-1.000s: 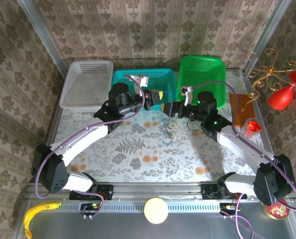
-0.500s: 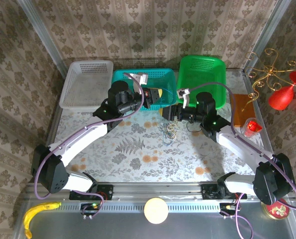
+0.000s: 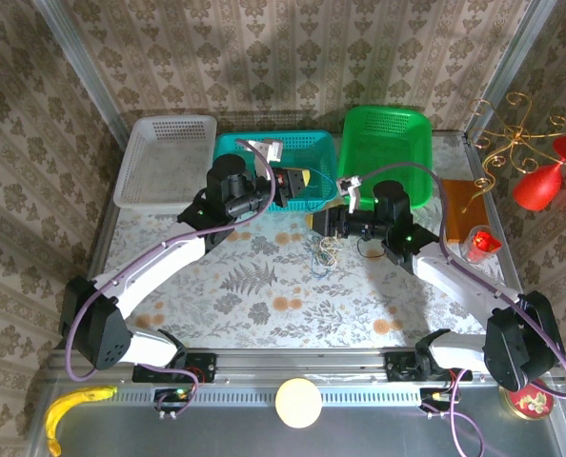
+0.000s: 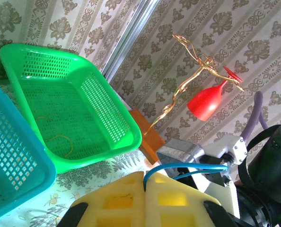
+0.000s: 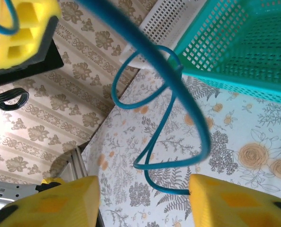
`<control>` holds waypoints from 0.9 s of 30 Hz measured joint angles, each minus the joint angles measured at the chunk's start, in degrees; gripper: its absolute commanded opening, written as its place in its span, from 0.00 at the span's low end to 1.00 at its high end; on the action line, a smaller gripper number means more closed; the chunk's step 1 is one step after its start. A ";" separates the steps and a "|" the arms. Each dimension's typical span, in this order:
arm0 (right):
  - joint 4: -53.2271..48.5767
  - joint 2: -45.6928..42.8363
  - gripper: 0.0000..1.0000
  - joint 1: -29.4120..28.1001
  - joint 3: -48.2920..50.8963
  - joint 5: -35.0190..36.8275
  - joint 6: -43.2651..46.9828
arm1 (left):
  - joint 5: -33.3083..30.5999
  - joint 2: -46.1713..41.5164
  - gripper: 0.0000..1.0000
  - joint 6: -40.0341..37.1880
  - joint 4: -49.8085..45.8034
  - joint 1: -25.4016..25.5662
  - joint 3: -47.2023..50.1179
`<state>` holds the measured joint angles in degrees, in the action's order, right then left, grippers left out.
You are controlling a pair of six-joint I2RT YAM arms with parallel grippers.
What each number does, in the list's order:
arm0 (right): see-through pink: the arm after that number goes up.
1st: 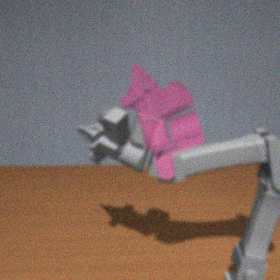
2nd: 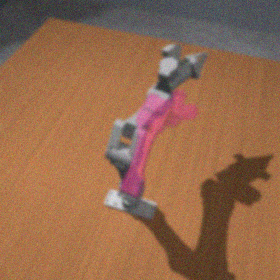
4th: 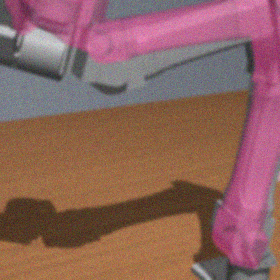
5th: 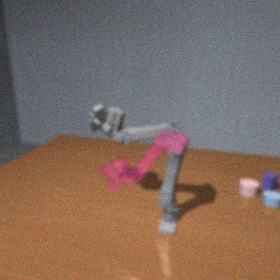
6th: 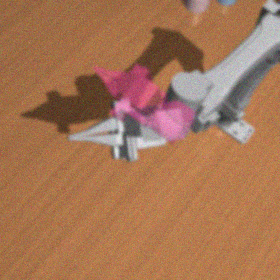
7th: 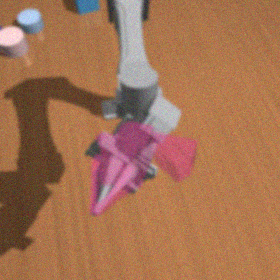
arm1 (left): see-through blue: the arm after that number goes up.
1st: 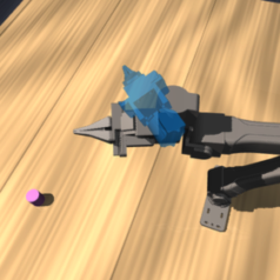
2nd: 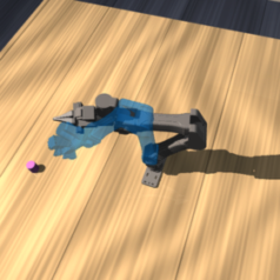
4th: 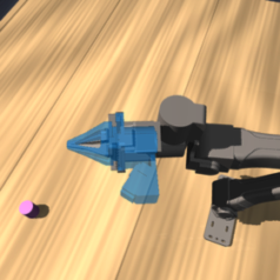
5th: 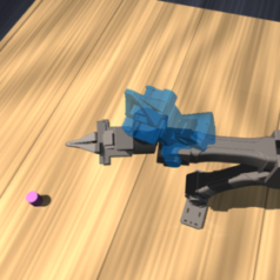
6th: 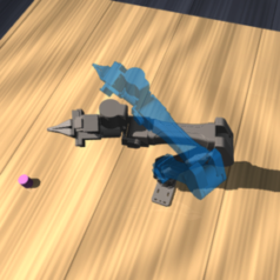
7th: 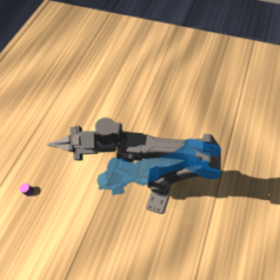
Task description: Untangle the cables
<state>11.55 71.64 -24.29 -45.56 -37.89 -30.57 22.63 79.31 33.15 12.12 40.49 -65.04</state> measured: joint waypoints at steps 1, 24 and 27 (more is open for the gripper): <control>-0.13 0.00 0.41 0.00 0.09 -0.02 0.20 | 0.00 0.00 0.00 0.00 0.00 0.00 0.00; -0.66 -1.97 0.08 0.52 3.82 0.39 0.85 | 0.00 0.00 0.00 0.00 0.00 -0.09 0.00; -0.63 -2.60 0.40 0.90 3.89 0.85 0.83 | 0.00 0.00 0.00 0.02 0.00 -0.09 0.00</control>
<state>10.92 69.04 -23.40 -41.67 -37.04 -29.74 22.63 79.31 33.17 12.12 40.40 -65.04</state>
